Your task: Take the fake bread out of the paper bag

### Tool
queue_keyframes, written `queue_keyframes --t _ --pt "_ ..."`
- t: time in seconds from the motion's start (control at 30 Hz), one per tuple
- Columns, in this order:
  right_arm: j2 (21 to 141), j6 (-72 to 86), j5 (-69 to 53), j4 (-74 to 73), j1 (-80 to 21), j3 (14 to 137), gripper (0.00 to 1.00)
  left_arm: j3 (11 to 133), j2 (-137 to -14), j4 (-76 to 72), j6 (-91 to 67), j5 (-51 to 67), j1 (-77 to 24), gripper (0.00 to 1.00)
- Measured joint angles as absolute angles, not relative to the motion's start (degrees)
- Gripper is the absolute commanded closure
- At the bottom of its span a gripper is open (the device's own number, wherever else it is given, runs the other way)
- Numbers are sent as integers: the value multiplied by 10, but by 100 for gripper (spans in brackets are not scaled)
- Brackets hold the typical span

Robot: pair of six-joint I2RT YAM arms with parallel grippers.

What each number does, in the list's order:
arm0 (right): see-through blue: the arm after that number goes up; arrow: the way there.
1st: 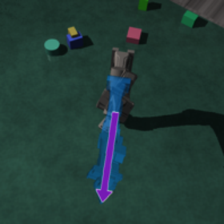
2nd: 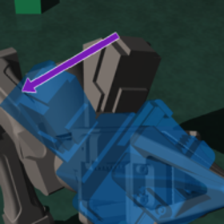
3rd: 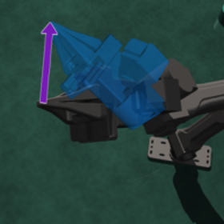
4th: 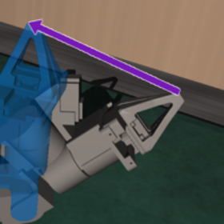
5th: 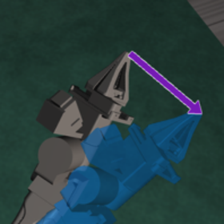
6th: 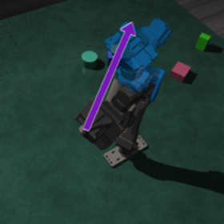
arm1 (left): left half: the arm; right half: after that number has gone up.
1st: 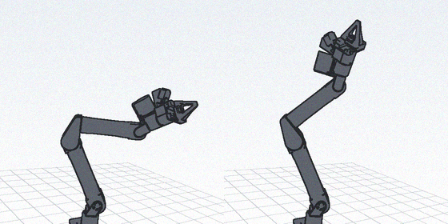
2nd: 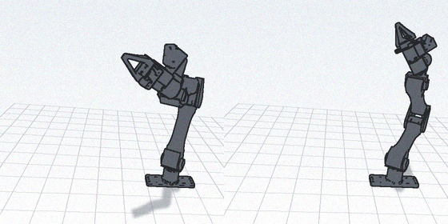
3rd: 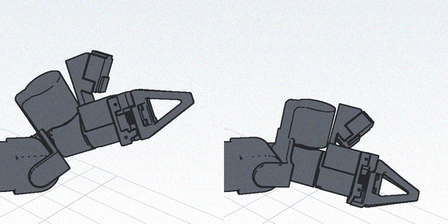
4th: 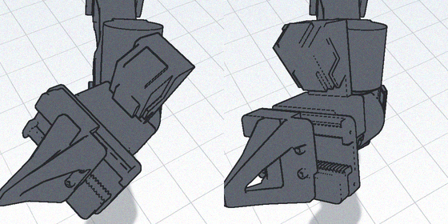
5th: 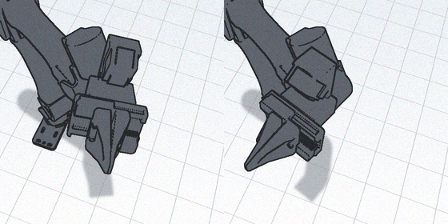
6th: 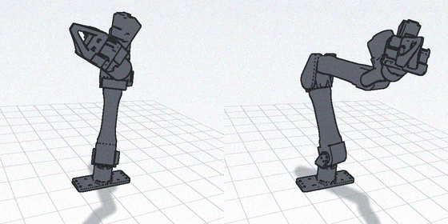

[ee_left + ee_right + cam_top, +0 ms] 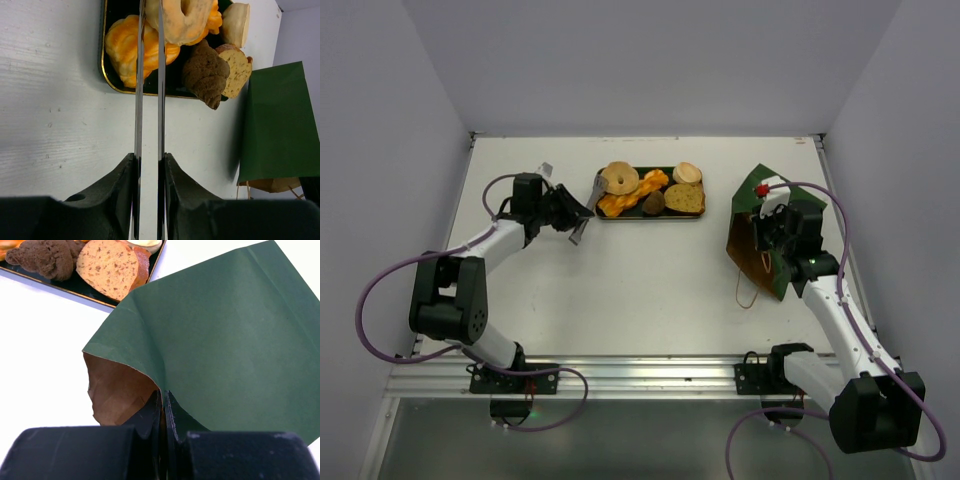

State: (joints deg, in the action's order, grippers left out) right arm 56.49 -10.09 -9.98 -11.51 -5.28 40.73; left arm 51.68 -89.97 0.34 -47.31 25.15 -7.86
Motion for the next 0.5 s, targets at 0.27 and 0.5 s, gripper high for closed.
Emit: queue_keyframes --t 0.27,0.5 --pt "565 -101 -100 -115 -53 407 100 520 -899 6 -469 251 -79 59" --pt "565 -101 -100 -115 -53 407 100 521 -885 27 -467 245 -78 58"
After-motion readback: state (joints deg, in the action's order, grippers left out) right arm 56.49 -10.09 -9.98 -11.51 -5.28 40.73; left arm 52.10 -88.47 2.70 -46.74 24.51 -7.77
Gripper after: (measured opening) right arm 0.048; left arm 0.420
